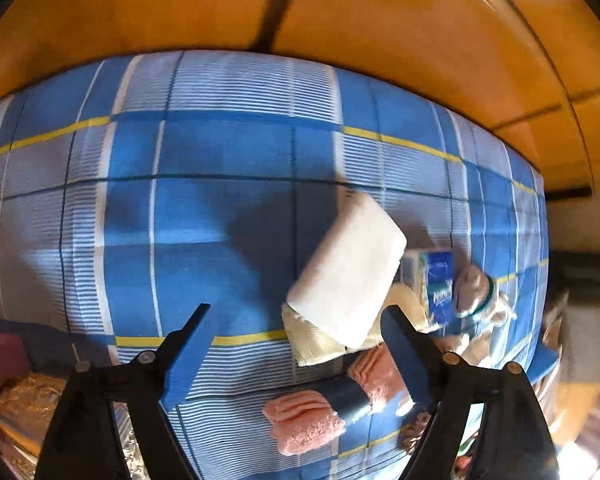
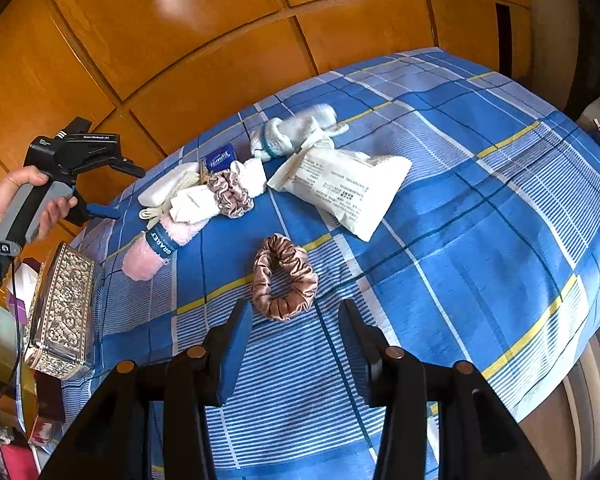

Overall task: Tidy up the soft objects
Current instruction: 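Lower the left gripper onto the white sponge and grasp it, then lift the sponge with the left gripper while the right gripper grasps the white glove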

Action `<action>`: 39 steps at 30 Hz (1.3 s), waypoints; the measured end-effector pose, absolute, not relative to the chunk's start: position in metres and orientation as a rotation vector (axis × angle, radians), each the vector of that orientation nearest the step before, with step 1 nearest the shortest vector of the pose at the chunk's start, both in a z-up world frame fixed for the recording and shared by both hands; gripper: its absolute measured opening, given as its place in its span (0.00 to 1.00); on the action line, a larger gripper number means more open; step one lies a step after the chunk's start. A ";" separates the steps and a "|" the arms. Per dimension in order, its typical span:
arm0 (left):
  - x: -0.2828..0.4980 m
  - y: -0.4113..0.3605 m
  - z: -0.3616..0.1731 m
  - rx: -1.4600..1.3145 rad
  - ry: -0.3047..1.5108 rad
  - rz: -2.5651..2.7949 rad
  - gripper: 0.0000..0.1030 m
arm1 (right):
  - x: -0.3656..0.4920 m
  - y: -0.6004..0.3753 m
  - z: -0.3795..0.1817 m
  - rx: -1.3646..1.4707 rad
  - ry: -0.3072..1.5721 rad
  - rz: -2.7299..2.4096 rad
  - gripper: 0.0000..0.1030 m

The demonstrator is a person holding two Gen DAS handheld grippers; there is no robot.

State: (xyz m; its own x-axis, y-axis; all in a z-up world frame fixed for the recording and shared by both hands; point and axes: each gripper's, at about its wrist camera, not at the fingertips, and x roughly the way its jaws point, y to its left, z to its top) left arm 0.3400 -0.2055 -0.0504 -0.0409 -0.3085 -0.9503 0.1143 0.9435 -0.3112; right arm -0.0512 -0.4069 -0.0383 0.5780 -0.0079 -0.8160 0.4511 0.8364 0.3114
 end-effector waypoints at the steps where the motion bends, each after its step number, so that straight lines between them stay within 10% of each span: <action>1: 0.341 -0.206 -0.051 -0.171 1.578 -0.349 0.83 | -0.051 -0.407 -0.039 0.530 0.927 -0.285 0.44; 9: 0.324 -0.277 -0.047 0.306 1.369 -0.489 0.92 | -0.052 -0.412 -0.043 0.537 0.933 -0.296 0.44; 13: 0.311 -0.298 -0.060 0.468 1.300 -0.530 0.70 | -0.053 -0.414 -0.048 0.547 0.943 -0.304 0.44; 18: 0.318 -0.294 -0.076 0.422 1.313 -0.515 0.52 | -0.053 -0.415 -0.049 0.544 0.939 -0.310 0.44; 39: 0.258 -0.211 0.020 0.146 1.137 -0.527 0.51 | 0.045 -0.423 -0.017 0.397 0.884 -0.193 0.44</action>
State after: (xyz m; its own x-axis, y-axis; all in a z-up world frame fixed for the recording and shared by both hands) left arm 0.2584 -0.2110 0.0198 0.3135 -0.3255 -0.8921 0.4710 0.8690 -0.1516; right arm 0.0446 -0.4225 -0.0175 0.6228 -0.0017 -0.7824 0.3251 0.9101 0.2568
